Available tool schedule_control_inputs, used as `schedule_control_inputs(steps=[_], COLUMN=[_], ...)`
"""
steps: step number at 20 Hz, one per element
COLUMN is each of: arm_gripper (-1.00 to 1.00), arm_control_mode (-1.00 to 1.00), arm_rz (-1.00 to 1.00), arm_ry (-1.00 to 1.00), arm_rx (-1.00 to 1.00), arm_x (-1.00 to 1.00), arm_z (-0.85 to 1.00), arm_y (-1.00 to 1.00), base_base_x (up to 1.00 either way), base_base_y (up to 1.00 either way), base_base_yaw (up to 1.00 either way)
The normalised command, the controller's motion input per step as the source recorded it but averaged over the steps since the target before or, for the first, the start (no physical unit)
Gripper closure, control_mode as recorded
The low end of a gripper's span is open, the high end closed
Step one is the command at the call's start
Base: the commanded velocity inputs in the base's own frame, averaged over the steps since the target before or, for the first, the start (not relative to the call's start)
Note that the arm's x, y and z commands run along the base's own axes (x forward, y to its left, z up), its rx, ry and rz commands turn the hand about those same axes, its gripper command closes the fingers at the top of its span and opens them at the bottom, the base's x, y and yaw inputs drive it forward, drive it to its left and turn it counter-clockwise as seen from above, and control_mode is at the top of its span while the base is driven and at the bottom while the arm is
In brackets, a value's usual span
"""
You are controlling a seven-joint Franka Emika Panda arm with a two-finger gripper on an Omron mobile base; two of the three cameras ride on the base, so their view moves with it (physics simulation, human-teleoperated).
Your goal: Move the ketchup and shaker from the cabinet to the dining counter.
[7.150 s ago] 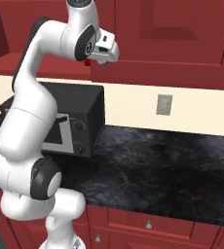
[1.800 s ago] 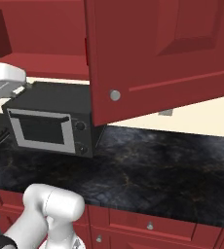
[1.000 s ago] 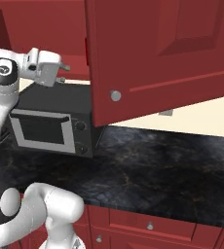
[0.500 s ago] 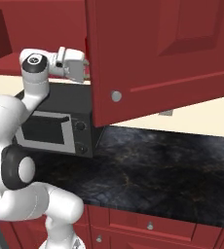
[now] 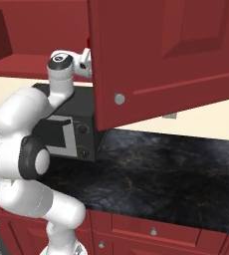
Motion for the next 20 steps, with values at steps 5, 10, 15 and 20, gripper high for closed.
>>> schedule_control_inputs(steps=[5, 10, 15, 20], arm_gripper=[-1.00, -1.00, -1.00, -1.00], arm_control_mode=[-1.00, -1.00, -1.00, -1.00], arm_rz=[-0.18, -0.16, -0.16, -0.14], arm_ry=[-0.02, -0.06, -0.09, -0.14], arm_rx=[-0.06, -0.05, -0.02, -0.01], arm_x=[-0.36, -0.67, -0.95, -1.00], arm_z=[0.00, 0.00, 0.00, 0.00], arm_y=[-0.96, -1.00, -1.00, -1.00], base_base_x=[0.00, 0.00, 0.00, 0.00], base_base_y=[0.00, 0.00, 0.00, 0.00], base_base_yaw=[0.00, 0.00, 0.00, 0.00])
